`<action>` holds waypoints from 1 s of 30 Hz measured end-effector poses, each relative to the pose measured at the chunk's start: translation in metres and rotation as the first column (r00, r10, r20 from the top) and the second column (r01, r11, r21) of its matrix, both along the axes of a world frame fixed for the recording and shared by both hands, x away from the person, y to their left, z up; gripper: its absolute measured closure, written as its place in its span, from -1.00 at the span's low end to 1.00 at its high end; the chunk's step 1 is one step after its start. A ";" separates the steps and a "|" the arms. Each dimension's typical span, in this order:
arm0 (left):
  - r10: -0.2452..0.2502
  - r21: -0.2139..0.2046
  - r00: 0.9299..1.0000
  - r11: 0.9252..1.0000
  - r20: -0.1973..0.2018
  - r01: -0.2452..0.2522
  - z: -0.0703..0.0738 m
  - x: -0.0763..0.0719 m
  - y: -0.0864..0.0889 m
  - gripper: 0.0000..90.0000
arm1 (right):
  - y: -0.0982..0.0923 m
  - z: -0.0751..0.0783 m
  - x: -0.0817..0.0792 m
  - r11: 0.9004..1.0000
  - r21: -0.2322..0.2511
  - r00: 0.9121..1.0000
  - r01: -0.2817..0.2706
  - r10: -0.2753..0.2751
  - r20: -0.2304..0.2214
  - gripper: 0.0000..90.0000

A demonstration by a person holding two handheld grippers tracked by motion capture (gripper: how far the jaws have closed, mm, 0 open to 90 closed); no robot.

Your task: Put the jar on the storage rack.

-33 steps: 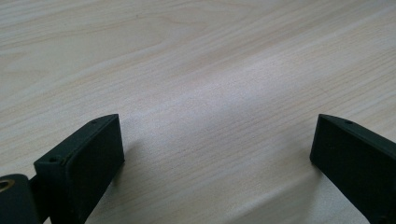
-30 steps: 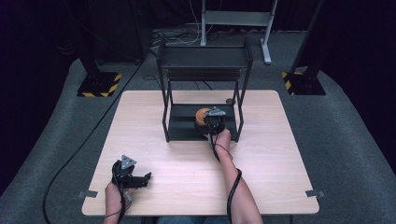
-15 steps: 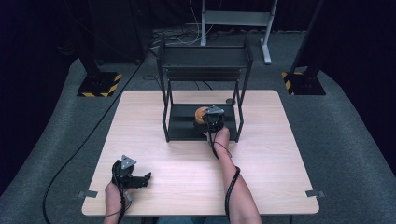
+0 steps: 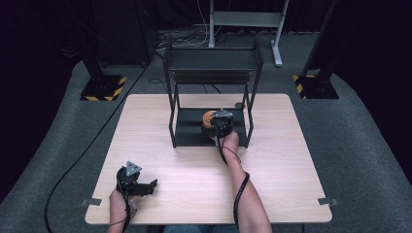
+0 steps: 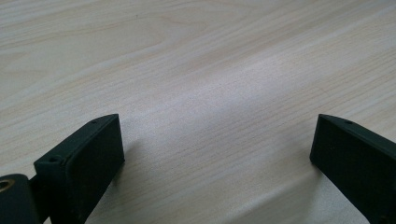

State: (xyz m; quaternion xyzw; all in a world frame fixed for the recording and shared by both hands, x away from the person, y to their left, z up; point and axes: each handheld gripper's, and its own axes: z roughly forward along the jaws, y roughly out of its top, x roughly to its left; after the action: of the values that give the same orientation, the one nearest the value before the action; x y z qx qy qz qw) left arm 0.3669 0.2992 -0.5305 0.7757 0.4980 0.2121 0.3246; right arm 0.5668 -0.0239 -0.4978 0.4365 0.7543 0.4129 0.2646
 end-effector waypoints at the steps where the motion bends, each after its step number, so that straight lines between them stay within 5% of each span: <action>1: 0.000 0.000 1.000 1.000 0.000 0.000 0.000 0.000 0.000 -0.95 | 0.000 0.000 0.000 1.000 0.001 1.000 0.001 -0.001 0.000 -0.80; 8: 0.001 0.000 1.000 1.000 0.001 -0.001 0.000 0.000 0.000 -0.95 | -0.002 0.001 -0.001 1.000 -0.007 1.000 0.017 -0.017 -0.004 -0.85; 16: 0.001 0.001 1.000 1.000 0.002 -0.001 0.000 0.000 0.000 -0.95 | -0.009 0.003 -0.005 1.000 -0.002 0.998 0.004 -0.004 -0.066 -1.00; 26: 0.001 0.002 1.000 1.000 0.002 -0.001 0.000 0.000 0.000 -0.95 | -0.023 0.008 -0.026 0.999 -0.011 0.991 -0.034 0.032 -0.129 -1.00; 30: 0.000 -0.001 1.000 1.000 0.000 0.000 0.000 0.000 0.000 -0.95 | -0.028 0.005 -0.040 0.996 -0.054 0.991 -0.067 0.060 -0.119 -1.00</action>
State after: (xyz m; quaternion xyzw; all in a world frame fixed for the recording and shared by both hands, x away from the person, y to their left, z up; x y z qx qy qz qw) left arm 0.3669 0.2991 -0.5305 0.7754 0.4981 0.2121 0.3249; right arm 0.5264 -0.0516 -0.4925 0.4280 0.7937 0.3729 0.2187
